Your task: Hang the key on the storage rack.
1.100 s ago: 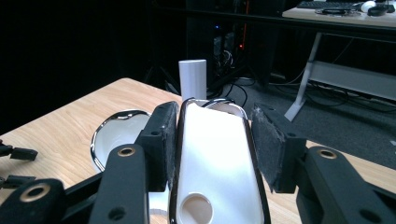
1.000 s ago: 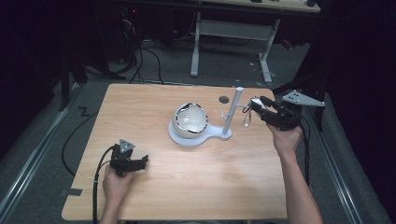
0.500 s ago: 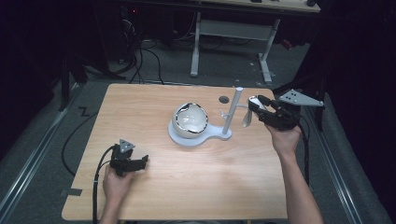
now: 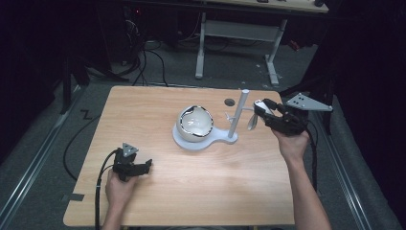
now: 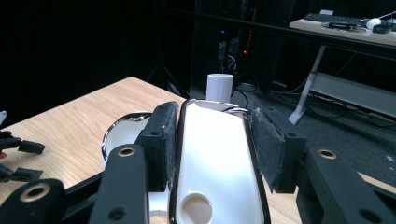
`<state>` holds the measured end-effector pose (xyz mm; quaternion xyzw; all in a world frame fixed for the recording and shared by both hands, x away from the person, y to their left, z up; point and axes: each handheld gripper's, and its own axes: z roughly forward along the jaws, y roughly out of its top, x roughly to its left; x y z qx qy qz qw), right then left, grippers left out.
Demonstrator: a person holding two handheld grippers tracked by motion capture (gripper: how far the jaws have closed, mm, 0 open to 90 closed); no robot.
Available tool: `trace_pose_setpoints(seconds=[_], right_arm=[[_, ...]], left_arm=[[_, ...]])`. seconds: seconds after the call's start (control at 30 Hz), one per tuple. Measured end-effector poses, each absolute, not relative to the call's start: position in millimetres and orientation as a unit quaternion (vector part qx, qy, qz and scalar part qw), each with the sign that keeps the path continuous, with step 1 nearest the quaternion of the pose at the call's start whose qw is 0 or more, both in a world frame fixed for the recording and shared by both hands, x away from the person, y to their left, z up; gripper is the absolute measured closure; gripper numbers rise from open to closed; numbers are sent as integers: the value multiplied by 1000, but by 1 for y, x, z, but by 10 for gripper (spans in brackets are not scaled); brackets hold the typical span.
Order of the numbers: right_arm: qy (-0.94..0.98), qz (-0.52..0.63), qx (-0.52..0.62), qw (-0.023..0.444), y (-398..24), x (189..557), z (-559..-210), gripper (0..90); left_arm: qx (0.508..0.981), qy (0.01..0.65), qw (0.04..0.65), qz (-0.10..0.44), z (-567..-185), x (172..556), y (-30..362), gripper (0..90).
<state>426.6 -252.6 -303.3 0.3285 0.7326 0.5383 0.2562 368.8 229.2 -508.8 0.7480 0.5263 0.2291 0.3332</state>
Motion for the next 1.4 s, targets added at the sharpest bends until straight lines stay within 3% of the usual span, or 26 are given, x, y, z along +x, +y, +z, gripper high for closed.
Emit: trace_pose_setpoints(seconds=[1.4], right_arm=[[734, 525, 351, 249, -251, 450, -314, 523]], left_arm=[[748, 526, 333, 229, -509, 369, 229, 187]])
